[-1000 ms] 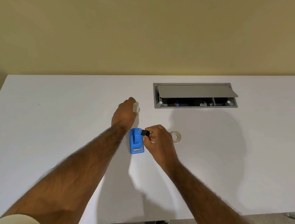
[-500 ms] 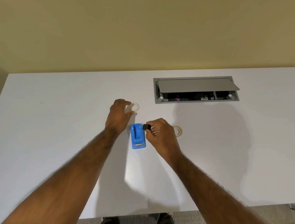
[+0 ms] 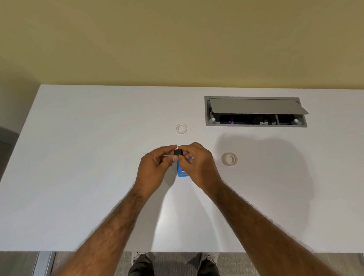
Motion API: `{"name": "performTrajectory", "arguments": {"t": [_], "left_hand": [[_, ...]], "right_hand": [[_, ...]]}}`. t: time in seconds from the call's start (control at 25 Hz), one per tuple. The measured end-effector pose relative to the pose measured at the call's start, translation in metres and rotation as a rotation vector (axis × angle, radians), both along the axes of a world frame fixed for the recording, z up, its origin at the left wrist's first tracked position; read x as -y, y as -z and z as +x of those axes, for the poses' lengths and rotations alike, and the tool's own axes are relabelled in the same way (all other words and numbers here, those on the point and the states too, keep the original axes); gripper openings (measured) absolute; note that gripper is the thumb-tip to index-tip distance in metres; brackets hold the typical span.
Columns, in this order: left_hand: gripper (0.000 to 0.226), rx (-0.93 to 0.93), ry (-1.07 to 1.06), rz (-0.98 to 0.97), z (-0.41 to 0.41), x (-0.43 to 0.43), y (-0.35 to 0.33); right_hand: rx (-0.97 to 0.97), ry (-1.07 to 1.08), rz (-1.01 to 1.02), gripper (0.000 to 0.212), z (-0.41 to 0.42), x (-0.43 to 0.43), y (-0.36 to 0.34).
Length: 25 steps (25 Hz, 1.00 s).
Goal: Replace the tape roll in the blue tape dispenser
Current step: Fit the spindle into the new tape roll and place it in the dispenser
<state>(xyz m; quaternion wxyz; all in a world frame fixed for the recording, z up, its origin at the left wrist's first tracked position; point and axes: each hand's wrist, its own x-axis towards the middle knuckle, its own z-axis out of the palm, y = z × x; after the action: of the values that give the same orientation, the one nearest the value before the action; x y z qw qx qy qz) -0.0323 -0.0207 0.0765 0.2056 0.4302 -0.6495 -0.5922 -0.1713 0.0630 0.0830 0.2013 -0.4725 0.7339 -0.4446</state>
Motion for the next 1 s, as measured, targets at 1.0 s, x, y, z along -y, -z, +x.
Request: {"name": "performTrajectory", "arguments": {"t": [1.0], "left_hand": [[0.021, 0.040, -0.094, -0.005, 0.005, -0.002, -0.020]], "right_hand": [[-0.418, -0.033, 0.725, 0.057, -0.109, -0.062, 0.051]]}}
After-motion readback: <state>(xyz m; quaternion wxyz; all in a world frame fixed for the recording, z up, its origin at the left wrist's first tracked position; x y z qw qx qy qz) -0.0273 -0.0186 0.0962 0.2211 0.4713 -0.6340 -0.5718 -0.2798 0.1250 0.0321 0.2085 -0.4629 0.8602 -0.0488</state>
